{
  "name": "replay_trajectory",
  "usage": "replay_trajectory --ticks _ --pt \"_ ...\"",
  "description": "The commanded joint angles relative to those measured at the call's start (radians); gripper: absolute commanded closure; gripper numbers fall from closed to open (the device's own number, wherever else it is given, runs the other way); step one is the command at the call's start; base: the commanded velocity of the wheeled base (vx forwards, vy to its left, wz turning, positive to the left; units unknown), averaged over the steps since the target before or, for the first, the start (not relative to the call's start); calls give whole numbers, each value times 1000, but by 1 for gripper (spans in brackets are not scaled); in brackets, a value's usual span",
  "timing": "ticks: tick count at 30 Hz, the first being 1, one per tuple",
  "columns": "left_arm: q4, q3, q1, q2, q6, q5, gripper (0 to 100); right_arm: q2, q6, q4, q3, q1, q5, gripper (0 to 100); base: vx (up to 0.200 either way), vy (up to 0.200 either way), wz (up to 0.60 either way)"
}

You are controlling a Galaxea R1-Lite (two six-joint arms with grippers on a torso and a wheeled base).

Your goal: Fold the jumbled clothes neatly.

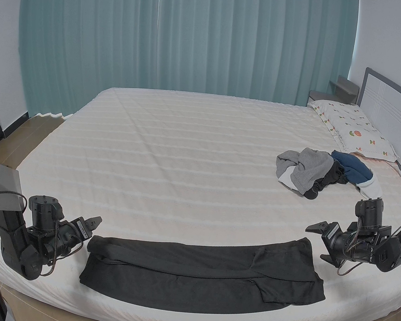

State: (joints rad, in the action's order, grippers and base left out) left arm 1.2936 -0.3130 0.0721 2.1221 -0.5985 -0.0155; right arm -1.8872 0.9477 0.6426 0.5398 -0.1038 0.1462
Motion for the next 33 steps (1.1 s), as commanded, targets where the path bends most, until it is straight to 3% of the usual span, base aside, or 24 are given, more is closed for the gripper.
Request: replay_trajectory --ticks 1,3,4,5,15,22,27,33 --pt "-13 -103 32 16 -115 6 0 -32 2 3 -1 42 61 0 0 0 0" --pt "-13 -135 64 16 -188 -4 0 -39 3 3 -3 49 75 0 0 0 0" --pt "-16 -169 95 16 -284 -27 0 -56 6 5 -6 55 96 0 0 0 0" --pt "-19 -170 104 18 -297 -38 0 -69 8 9 -7 59 105 0 0 0 0" --pt "-17 -107 229 96 -296 -72 0 -116 10 204 -95 59 112 0 0 0 0" --pt "-22 -31 256 90 -276 -124 0 -112 6 212 -119 55 112 0 0 0 0" --pt "-23 37 279 85 -159 -230 0 -104 5 213 -130 56 112 0 0 0 0" --pt "-31 60 291 93 -150 -239 0 -99 3 213 -132 56 110 0 0 0 0"
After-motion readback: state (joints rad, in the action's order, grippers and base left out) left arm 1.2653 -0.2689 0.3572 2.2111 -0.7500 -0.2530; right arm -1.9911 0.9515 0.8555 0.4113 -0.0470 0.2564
